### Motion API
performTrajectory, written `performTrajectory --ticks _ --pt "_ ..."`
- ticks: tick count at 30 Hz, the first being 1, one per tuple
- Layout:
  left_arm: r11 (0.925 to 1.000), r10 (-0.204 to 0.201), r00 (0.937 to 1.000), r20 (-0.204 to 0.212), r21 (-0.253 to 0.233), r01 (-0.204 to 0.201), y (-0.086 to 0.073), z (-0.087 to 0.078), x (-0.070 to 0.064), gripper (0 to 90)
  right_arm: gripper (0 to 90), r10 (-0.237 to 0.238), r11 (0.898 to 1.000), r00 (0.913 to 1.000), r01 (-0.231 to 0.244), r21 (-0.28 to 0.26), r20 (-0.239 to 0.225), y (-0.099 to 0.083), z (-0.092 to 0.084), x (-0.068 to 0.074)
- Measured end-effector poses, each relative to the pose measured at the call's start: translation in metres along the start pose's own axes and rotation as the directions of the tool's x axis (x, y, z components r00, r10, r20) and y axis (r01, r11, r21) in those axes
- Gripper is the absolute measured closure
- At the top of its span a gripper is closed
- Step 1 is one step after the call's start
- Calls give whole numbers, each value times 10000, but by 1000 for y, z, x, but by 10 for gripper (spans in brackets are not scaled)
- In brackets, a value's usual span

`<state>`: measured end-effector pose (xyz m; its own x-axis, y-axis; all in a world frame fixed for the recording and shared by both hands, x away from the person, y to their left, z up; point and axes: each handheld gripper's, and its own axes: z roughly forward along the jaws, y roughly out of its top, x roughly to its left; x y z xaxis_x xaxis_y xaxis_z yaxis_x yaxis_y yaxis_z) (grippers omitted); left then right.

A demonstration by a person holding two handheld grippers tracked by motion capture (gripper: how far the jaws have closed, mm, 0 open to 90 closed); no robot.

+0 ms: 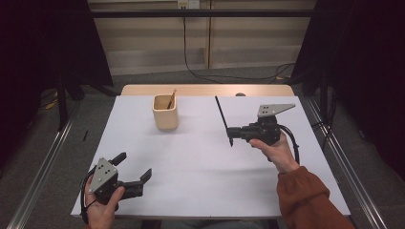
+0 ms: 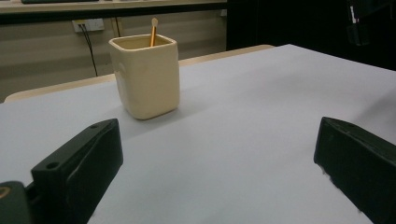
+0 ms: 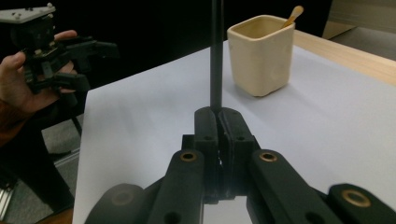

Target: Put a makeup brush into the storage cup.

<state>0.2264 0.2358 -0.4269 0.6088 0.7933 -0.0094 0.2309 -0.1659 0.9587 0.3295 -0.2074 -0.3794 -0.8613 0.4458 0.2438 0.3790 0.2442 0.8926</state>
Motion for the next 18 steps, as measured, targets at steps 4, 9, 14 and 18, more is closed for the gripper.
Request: performTrajectory --ticks 4,9,14,18 --pt "10000 22 10000 -35 23 -22 0 0 0 13 861 -97 9999 9998 99 122 -177 0 4 3" --pt "10000 -19 10000 -82 41 20 0 0 0 13 861 -181 9994 9990 193 291 -404 4 8 7" --pt "9999 6 10000 -94 101 -5 -1 0 1 13 861 -650 9936 9945 722 871 -822 8 20 20" --pt "10000 0 10000 -81 73 0 0 0 0 13 861 -722 9906 9915 838 1079 -1079 11 29 24"
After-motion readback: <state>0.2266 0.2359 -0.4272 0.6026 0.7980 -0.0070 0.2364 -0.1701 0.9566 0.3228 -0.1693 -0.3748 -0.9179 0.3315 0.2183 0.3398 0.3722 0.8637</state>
